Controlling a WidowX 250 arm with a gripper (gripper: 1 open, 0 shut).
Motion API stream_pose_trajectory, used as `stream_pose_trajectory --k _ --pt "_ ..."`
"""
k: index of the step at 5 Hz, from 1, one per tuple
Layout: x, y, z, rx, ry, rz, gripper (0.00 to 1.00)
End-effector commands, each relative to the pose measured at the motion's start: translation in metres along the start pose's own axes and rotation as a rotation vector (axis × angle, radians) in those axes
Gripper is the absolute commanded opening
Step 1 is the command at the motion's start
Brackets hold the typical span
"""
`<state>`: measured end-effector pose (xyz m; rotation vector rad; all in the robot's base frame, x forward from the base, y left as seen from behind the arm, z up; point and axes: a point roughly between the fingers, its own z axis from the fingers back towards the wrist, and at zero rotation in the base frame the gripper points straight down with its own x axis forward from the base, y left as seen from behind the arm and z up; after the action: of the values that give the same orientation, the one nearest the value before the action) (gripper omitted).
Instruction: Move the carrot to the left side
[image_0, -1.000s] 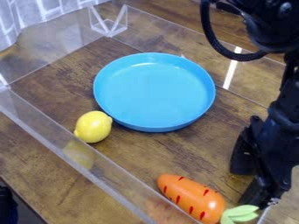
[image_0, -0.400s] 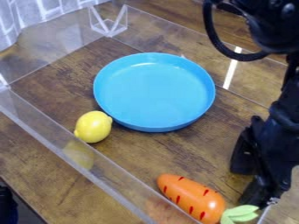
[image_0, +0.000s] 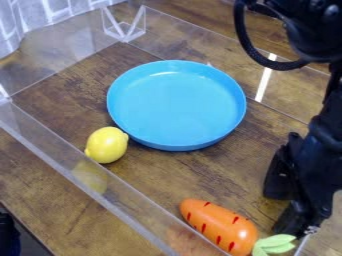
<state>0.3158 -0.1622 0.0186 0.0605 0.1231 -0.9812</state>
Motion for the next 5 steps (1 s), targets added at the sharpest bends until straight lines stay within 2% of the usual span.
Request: stream_pose_trajectory --k 1,5 --pt "-0.0015 -0.0029 -0.0002 0.003 0.012 -0.033 1.0" --pt "-0.0059 -0.0019 -0.0019 0.001 0.04 -0.046 1.0"
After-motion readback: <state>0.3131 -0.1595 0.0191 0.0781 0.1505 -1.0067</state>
